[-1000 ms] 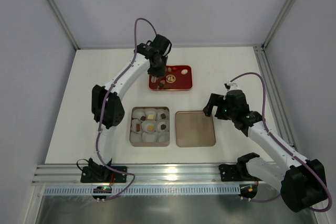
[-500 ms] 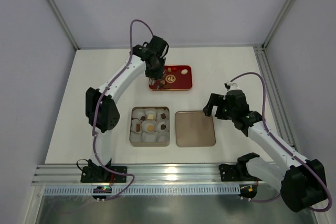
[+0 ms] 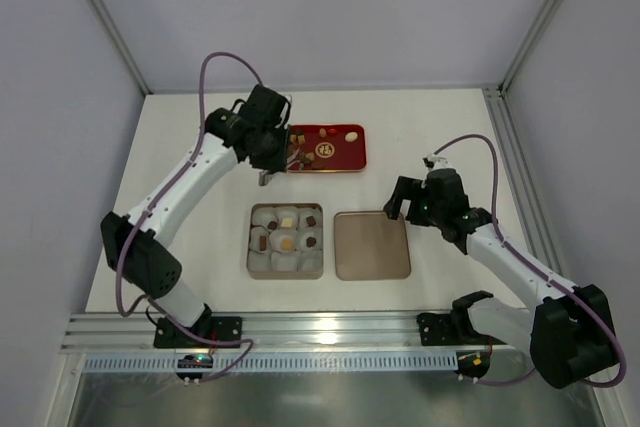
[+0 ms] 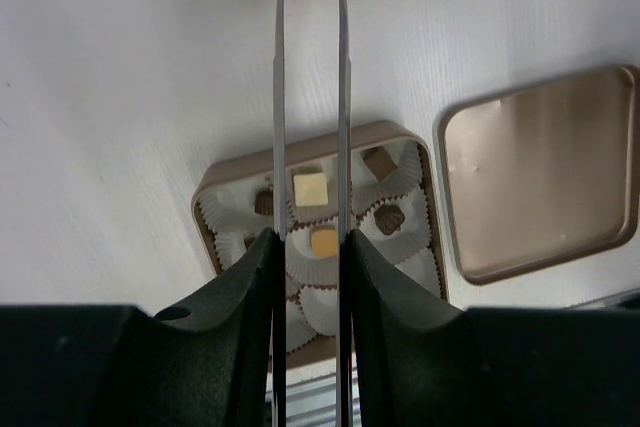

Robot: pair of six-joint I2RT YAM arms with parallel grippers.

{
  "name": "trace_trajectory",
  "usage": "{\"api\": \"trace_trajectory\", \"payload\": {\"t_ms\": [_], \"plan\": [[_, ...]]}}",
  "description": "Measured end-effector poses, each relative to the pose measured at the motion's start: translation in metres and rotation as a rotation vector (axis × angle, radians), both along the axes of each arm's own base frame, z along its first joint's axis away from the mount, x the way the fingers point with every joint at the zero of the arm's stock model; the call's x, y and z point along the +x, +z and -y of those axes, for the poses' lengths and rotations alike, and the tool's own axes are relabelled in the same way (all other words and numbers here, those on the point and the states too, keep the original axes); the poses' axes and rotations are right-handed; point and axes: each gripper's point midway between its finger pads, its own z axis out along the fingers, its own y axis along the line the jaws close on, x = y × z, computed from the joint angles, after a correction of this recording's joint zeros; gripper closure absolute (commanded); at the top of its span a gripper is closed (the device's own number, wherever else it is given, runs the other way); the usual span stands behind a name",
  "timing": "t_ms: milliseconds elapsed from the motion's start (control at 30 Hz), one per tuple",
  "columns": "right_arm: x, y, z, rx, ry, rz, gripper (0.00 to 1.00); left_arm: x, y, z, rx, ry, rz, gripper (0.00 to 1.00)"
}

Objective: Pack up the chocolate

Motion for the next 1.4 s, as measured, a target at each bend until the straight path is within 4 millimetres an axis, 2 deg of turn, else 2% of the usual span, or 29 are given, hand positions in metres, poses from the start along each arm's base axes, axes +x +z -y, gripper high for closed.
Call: {"api": "trace_trajectory", "payload": {"t_ms": [300, 600, 900, 1133, 1400], "plan": [[0.005, -0.01, -0.003, 0.003, -0.006, -0.023, 0.0, -0.069, 0.002, -0.035, -0.031, 0.008, -0.024, 0.72], [0.007, -0.019, -0.004, -0.002, -0.008, -0.045, 0.0, -0.121, 0.012, -0.06, -0.07, 0.011, -0.021, 0.72], [0.008, -0.016, -0.005, 0.004, -0.007, -0.041, 0.0, -0.172, -0.002, -0.077, -0.093, -0.001, -0.11, 0.71], [0.008, -0.016, -0.005, 0.004, -0.007, -0.042, 0.0, -0.201, -0.008, -0.079, -0.129, -0.043, -0.156, 0.71], [0.007, -0.017, -0.004, 0.001, -0.008, -0.048, 0.0, -0.218, -0.013, -0.063, -0.144, -0.144, -0.21, 0.72]]}}
